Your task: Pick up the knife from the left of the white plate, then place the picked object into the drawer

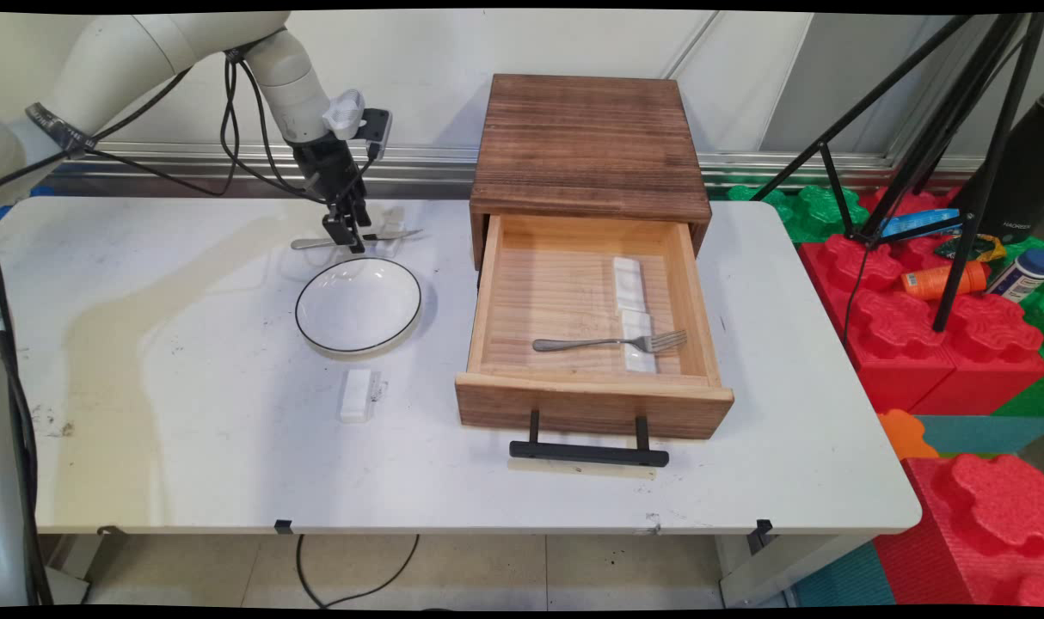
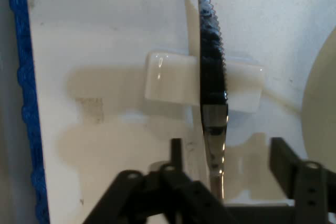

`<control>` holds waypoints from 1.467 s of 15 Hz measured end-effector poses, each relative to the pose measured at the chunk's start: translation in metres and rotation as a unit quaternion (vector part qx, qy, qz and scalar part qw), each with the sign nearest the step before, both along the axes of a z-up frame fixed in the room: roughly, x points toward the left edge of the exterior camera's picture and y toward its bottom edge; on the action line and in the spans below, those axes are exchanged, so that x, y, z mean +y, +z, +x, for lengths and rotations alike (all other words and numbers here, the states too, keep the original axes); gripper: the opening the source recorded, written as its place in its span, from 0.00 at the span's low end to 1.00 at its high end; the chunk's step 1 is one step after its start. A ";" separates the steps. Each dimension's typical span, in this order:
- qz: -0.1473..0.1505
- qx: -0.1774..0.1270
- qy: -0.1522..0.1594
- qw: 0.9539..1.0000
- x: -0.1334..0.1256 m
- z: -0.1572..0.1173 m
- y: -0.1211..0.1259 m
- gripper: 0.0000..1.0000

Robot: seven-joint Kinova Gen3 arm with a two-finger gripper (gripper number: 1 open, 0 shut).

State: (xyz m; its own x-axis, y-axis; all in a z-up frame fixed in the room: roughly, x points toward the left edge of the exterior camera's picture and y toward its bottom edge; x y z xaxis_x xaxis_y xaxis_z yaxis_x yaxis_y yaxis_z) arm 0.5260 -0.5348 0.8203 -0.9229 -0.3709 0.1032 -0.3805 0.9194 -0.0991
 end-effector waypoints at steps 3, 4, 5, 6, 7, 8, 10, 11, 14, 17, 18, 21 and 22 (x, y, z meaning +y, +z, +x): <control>0.004 0.002 -0.004 1.000 -0.002 -0.001 -0.003 0.00; 0.007 0.002 -0.006 1.000 -0.002 -0.001 -0.004 0.00; 0.008 0.003 -0.007 1.000 -0.002 -0.001 -0.005 0.00; 0.010 0.003 -0.008 1.000 -0.002 0.000 -0.006 0.00; 0.012 0.003 -0.009 1.000 -0.002 0.000 -0.007 0.00; 0.013 0.003 -0.010 1.000 -0.002 0.001 -0.008 0.00; 0.015 0.003 -0.011 1.000 -0.001 0.001 -0.009 0.00; 0.016 0.003 -0.011 1.000 -0.001 0.002 -0.010 0.00; 0.018 0.002 -0.013 1.000 0.001 0.002 -0.011 0.00; 0.019 0.002 -0.014 1.000 0.004 0.003 -0.011 0.00; 0.018 0.002 -0.013 1.000 0.005 0.003 -0.011 0.00; 0.011 0.002 -0.003 1.000 0.007 0.002 -0.008 0.00; 0.007 0.002 0.007 1.000 0.008 0.003 -0.006 0.00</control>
